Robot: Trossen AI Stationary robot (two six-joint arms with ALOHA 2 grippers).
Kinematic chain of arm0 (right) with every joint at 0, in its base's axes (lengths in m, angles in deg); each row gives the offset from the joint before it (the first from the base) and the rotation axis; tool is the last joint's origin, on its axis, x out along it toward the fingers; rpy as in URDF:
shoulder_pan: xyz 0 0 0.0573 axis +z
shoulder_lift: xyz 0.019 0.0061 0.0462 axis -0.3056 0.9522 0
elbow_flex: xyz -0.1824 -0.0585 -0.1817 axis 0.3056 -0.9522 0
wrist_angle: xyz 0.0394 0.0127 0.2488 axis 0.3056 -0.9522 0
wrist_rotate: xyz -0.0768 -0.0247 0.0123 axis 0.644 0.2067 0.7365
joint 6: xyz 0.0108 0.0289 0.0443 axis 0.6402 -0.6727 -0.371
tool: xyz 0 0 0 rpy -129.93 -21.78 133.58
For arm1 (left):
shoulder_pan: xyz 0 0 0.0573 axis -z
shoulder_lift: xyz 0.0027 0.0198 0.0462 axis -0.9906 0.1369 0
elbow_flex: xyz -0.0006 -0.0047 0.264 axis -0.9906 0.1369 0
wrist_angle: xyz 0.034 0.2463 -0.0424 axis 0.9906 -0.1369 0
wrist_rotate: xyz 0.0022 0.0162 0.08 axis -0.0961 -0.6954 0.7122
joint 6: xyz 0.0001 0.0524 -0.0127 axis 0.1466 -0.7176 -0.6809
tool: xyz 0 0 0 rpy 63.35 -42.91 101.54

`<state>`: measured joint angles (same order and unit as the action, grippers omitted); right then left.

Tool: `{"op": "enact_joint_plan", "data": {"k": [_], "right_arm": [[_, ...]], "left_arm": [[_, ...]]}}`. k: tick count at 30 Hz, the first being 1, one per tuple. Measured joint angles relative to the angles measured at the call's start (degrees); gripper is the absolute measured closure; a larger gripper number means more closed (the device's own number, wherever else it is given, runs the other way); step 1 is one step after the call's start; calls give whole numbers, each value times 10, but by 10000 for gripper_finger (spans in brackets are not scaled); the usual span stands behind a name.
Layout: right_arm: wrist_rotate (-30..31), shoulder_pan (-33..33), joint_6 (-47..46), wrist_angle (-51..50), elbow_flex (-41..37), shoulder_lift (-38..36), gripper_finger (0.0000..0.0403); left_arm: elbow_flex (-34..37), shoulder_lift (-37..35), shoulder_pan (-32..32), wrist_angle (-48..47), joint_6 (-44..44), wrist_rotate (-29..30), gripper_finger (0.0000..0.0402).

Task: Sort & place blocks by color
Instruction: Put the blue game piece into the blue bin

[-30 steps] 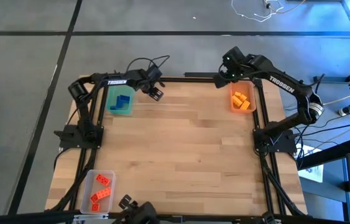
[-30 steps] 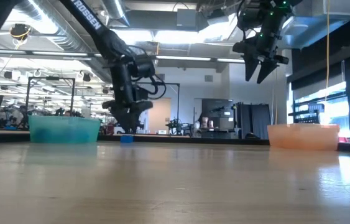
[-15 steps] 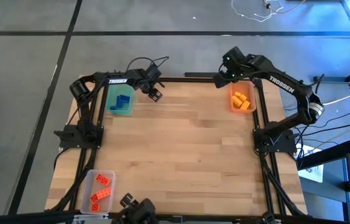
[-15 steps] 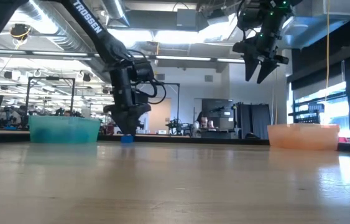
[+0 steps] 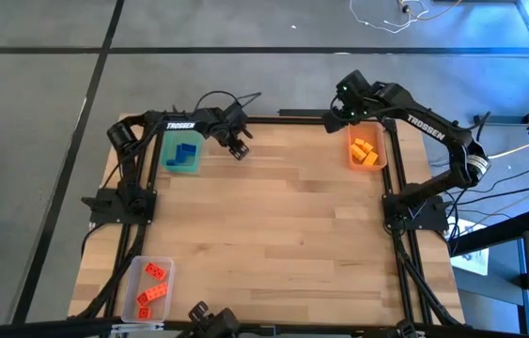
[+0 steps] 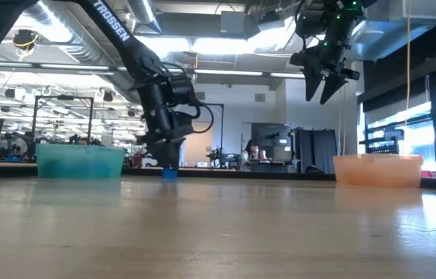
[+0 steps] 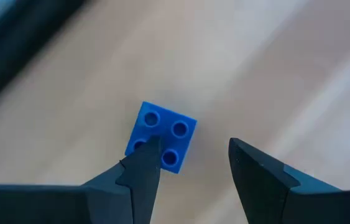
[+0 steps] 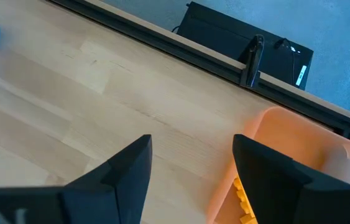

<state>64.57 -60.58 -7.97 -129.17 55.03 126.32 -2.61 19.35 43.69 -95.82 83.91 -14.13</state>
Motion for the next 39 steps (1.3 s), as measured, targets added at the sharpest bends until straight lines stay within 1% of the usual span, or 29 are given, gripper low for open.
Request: {"op": "enact_joint_plan", "data": {"k": [2,7,11,15,17,19,24,30,39], "right_arm": [[0,0,0,0,0,0,178],[0,0,0,0,0,0,178],[0,0,0,0,0,0,178],[0,0,0,0,0,0,178],[0,0,0,0,0,0,178],[0,0,1,0,0,0,178],[0,0,2,0,0,0,178],[0,0,2,0,0,0,178],[0,0,2,0,0,0,178]], "left_arm": [[1,-8,8,-10,3,-11,221],[-4,-15,27,-20,0,1,221],[-40,-15,32,-63,-5,4,221],[-78,-15,33,-113,-41,29,221],[-90,-15,33,-123,-62,44,221],[-90,-16,31,-128,-77,50,221],[-89,-11,23,-130,-92,18,221],[-89,19,19,-120,-93,30,221],[-89,46,23,-115,-93,28,221]]}}
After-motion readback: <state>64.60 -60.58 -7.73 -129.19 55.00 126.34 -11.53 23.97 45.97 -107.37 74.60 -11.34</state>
